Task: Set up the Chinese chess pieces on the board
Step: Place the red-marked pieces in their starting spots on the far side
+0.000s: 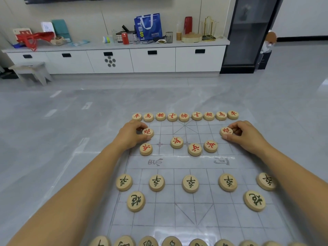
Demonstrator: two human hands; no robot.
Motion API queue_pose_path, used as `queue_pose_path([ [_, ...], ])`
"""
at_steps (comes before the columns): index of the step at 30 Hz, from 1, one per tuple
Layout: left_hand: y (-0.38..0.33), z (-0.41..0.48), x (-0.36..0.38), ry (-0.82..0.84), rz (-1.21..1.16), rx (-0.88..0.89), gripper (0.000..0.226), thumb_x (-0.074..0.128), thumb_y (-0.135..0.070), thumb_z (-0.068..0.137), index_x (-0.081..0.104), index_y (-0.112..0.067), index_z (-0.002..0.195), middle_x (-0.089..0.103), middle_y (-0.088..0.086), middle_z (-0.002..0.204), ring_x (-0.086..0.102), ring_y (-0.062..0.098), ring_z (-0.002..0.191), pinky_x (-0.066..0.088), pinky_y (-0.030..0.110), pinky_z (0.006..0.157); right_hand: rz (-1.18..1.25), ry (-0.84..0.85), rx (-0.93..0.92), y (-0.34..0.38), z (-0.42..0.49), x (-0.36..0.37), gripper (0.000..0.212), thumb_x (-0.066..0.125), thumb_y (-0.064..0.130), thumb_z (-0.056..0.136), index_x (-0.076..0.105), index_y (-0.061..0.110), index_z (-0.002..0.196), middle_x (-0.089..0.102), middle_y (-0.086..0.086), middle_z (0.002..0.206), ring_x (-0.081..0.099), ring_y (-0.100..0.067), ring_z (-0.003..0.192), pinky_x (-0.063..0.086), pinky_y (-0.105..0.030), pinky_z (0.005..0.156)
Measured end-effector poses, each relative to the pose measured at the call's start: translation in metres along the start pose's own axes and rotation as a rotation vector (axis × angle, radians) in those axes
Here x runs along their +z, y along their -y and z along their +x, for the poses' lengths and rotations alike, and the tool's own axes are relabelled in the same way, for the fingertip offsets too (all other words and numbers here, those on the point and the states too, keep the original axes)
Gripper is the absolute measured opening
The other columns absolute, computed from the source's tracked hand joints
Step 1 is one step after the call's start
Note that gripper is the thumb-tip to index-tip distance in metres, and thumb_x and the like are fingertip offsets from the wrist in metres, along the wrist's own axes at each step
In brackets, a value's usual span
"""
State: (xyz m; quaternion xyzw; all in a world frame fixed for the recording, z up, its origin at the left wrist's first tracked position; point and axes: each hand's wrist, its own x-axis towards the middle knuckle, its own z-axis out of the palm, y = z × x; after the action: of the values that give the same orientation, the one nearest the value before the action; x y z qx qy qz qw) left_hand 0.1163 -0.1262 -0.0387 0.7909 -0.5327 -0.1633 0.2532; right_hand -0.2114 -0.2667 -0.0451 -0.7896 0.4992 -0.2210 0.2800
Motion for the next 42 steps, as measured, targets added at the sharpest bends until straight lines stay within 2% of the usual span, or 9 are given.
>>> queue_pose_path([
  [4, -0.003, -0.001, 0.000, -0.001, 0.000, 0.007, 0.037, 0.072, -0.028, 0.077, 0.060, -0.018, 0.111, 0.050, -0.004, 0.112, 0.050, 0.012, 0.099, 0.045, 0.031, 0.089, -0.002, 0.015, 0.001, 0.000, 0.000, -0.001, 0.030, 0.071, 0.030, 0.077, 0.054, 0.019, 0.101, 0.049, -0.002, 0.105, 0.048, -0.013, 0.088, 0.035, -0.020, 0.072],
  [9, -0.001, -0.009, -0.009, -0.018, -0.142, -0.016, 0.049, 0.071, -0.025, 0.078, 0.054, -0.016, 0.123, 0.055, -0.003, 0.113, 0.051, 0.013, 0.102, 0.041, 0.026, 0.087, -0.012, -0.005, 0.004, 0.000, -0.001, -0.001, 0.035, 0.072, 0.030, 0.077, 0.057, 0.015, 0.104, 0.049, -0.003, 0.104, 0.048, -0.013, 0.087, 0.035, -0.013, 0.064],
  [13, 0.018, -0.023, -0.024, -0.108, -0.193, -0.093, 0.037, 0.065, -0.024, 0.084, 0.057, -0.018, 0.119, 0.058, 0.001, 0.118, 0.052, 0.014, 0.104, 0.040, 0.027, 0.090, -0.015, -0.008, 0.009, -0.001, 0.000, 0.000, 0.040, 0.073, 0.031, 0.075, 0.058, 0.014, 0.108, 0.049, -0.003, 0.106, 0.049, -0.013, 0.088, 0.035, -0.014, 0.064],
  [20, 0.036, -0.061, -0.029, -0.180, -0.315, -0.166, 0.028, 0.062, -0.020, 0.086, 0.060, -0.016, 0.114, 0.058, 0.002, 0.115, 0.053, 0.018, 0.107, 0.038, 0.026, 0.090, 0.197, -0.052, 0.031, 0.009, -0.008, -0.011, 0.044, 0.065, 0.029, 0.083, 0.051, 0.013, 0.122, 0.050, -0.006, 0.118, 0.050, -0.017, 0.102, 0.037, -0.026, 0.085],
  [23, 0.023, -0.067, -0.022, -0.190, -0.270, -0.122, 0.027, 0.062, -0.018, 0.086, 0.059, -0.016, 0.112, 0.055, 0.002, 0.115, 0.051, 0.017, 0.106, 0.040, 0.029, 0.088, 0.040, -0.153, -0.125, 0.030, -0.021, -0.011, 0.029, 0.063, 0.023, 0.085, 0.058, 0.013, 0.111, 0.052, -0.007, 0.113, 0.052, -0.017, 0.095, 0.037, -0.018, 0.075],
  [27, 0.008, -0.068, -0.009, -0.246, -0.165, -0.104, 0.023, 0.065, -0.020, 0.084, 0.061, -0.016, 0.107, 0.053, 0.003, 0.116, 0.048, 0.019, 0.109, 0.038, 0.029, 0.089, -0.367, 0.139, -0.195, 0.063, -0.039, 0.011, 0.048, 0.063, 0.048, 0.079, 0.055, 0.019, 0.116, 0.049, -0.001, 0.111, 0.047, -0.016, 0.103, 0.042, -0.028, 0.085],
  [30, -0.005, -0.069, -0.009, -0.376, -0.021, -0.041, 0.018, 0.065, -0.019, 0.083, 0.064, -0.015, 0.100, 0.056, 0.005, 0.113, 0.048, 0.023, 0.110, 0.037, 0.029, 0.090, -0.459, 0.166, -0.161, 0.070, -0.043, 0.021, 0.051, 0.061, 0.049, 0.080, 0.050, 0.022, 0.122, 0.046, -0.002, 0.119, 0.045, -0.020, 0.110, 0.042, -0.030, 0.087],
  [35, -0.051, -0.069, 0.005, -0.139, -0.044, 0.172, 0.030, 0.063, -0.018, 0.085, 0.060, -0.015, 0.115, 0.056, 0.001, 0.106, 0.052, 0.012, 0.093, 0.042, 0.024, 0.083, -0.304, 0.260, -0.085, 0.064, -0.043, 0.012, 0.032, 0.060, 0.029, 0.086, 0.051, 0.026, 0.117, 0.044, -0.001, 0.113, 0.050, -0.019, 0.096, 0.047, -0.026, 0.078],
  [42, -0.088, -0.038, 0.035, 0.159, 0.271, 0.150, 0.054, 0.061, -0.024, 0.086, 0.041, -0.023, 0.137, 0.045, 0.007, 0.132, 0.043, 0.025, 0.121, 0.040, 0.038, 0.100, -0.213, 0.234, -0.128, 0.042, -0.048, -0.006, 0.042, 0.063, 0.023, 0.085, 0.049, 0.019, 0.124, 0.052, 0.001, 0.118, 0.049, -0.011, 0.096, 0.043, -0.023, 0.086],
])
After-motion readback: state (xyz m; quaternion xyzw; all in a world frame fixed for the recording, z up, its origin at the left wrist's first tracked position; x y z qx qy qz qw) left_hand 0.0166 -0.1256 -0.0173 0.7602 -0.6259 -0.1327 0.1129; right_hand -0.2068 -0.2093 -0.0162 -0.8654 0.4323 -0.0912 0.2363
